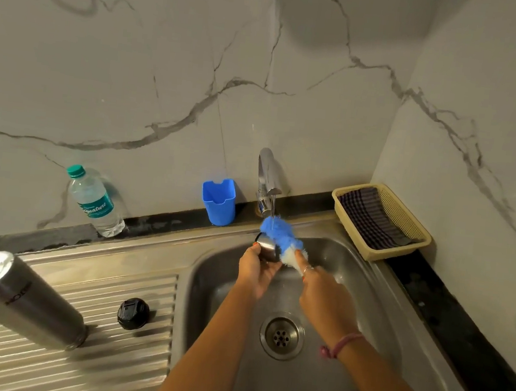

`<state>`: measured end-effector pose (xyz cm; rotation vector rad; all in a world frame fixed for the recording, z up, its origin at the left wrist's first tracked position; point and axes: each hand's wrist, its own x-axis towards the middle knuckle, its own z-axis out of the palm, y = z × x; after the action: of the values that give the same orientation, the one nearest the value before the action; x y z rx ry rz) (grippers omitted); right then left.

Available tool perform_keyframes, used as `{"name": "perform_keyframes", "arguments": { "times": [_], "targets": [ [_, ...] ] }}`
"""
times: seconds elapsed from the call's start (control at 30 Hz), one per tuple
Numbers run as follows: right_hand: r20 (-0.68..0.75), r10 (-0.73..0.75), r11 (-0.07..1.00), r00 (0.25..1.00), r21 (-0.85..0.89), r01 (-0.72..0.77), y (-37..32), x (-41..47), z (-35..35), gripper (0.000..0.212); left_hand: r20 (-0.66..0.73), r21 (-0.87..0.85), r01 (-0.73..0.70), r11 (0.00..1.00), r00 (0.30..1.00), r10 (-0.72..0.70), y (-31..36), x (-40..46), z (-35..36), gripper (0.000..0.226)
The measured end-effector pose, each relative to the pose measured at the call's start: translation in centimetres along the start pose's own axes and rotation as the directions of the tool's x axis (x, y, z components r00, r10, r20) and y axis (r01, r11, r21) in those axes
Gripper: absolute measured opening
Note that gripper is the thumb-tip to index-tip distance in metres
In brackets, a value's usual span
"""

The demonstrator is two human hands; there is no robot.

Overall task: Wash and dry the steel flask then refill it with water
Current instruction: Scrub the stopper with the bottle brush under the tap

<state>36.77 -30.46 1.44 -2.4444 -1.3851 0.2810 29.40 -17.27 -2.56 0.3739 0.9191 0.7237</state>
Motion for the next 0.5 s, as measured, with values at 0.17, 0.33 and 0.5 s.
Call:
{"name": "perform_keyframes", "arguments": {
  "times": [0.17, 0.33, 0.5],
  "targets": [
    [-0.015, 0.008, 0.999, 1.000, -0.044, -0.008, -0.3, -1.8, 0.3, 0.077, 0.049, 0.001, 0.017, 1.000, 0.999, -0.017, 0.2, -0.1, 0.5, 0.027],
    [0.003, 0.032, 0.999, 0.999, 0.030, -0.032, 0.4, 0.6, -0.5, 0.070, 0.079, -0.045, -0.008, 0.999, 0.997, 0.012, -0.7, -0.1, 0.5, 0.039],
    [-0.006, -0.023, 1.000, 1.000, 0.000, 0.023, 0.1, -1.3, -0.1, 0.073, 0.095, -0.035, -0.037, 0.999, 0.995, 0.040, -0.4, 0.2, 0.1, 0.045]
  ]
}}
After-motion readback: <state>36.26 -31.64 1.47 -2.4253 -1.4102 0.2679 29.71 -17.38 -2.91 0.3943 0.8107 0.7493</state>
